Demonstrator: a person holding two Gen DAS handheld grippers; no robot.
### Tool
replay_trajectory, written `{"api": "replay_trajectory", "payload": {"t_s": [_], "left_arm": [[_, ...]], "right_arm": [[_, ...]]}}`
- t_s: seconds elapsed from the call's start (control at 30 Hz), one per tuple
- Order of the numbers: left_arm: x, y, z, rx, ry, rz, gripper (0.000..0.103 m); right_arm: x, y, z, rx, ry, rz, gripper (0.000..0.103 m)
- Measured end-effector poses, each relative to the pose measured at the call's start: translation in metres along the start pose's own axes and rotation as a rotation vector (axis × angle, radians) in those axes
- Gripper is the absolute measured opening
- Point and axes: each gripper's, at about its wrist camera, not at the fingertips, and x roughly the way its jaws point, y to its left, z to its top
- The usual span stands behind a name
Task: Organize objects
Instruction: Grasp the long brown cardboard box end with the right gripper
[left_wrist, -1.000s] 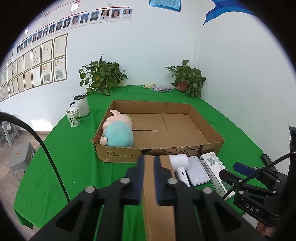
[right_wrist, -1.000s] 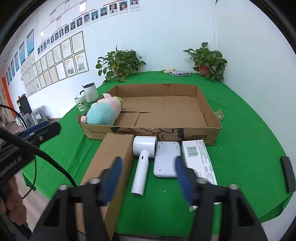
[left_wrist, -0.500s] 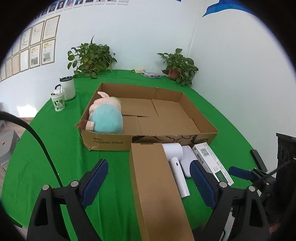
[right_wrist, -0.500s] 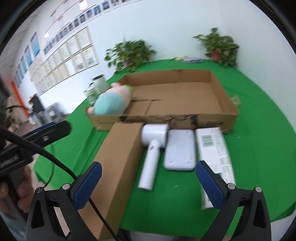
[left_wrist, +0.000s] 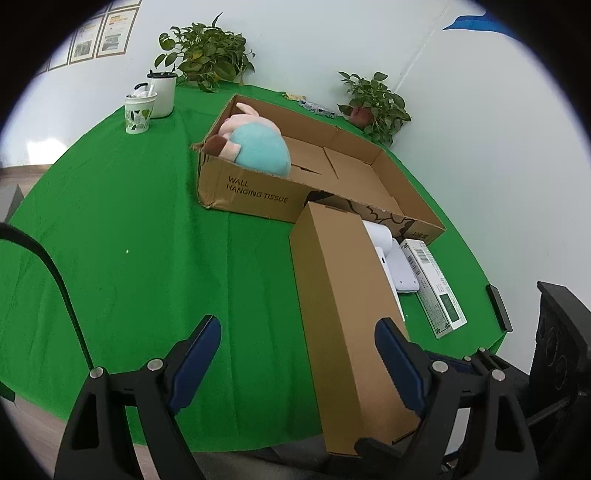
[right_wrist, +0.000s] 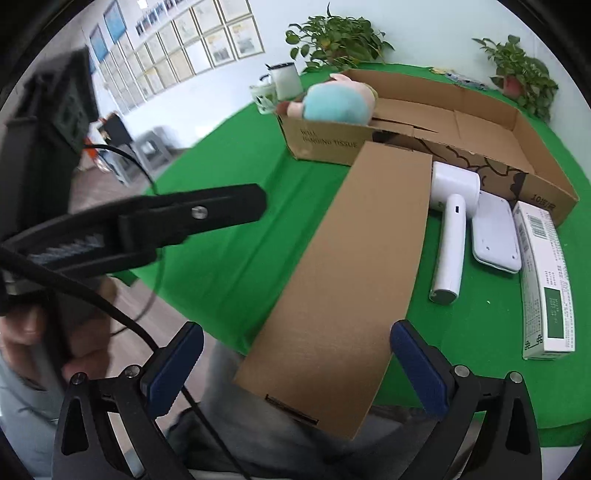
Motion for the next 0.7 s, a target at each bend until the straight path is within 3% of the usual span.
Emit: {"api": "replay_trajectory", "payload": {"t_s": [0.17,0.27,0.33,0.37,0.57,0.7], "left_arm": [[0.012,0.006,-0.009,-0.028,0.048,-0.009,0.078],[0.020,0.008,-0.011,-0.042,0.058,-0.066,0.078],[0.024,0.006,-0.013,-0.046,0.069,-0.089,0.078],[0.026,0.004,-0.014,-0.042,0.072,-0.095,0.078],[0.034,-0.001,-0.014,-0.065,0.092,-0.155,0.078],[0.037,0.001,-0.015,-0.092,0.107,-0.201,0.078]], "right_arm": [[0.021,0.007,-0.006,-0.037,0.003,-0.142,0.102],[0.025,-0.002,-0.011,-0.036,0.015,-0.205,0.101],[0.024,-0.010,-0.012,-0.027,0.013,-0.230,0.094],[0.024,-0.013,-0.013,-0.022,0.016,-0.227,0.085],[0.016,-0.024,-0.014,-0.008,0.006,-0.194,0.084],[0.007,-0.031,-0.012,0.080,-0.006,-0.030,0.083]]}}
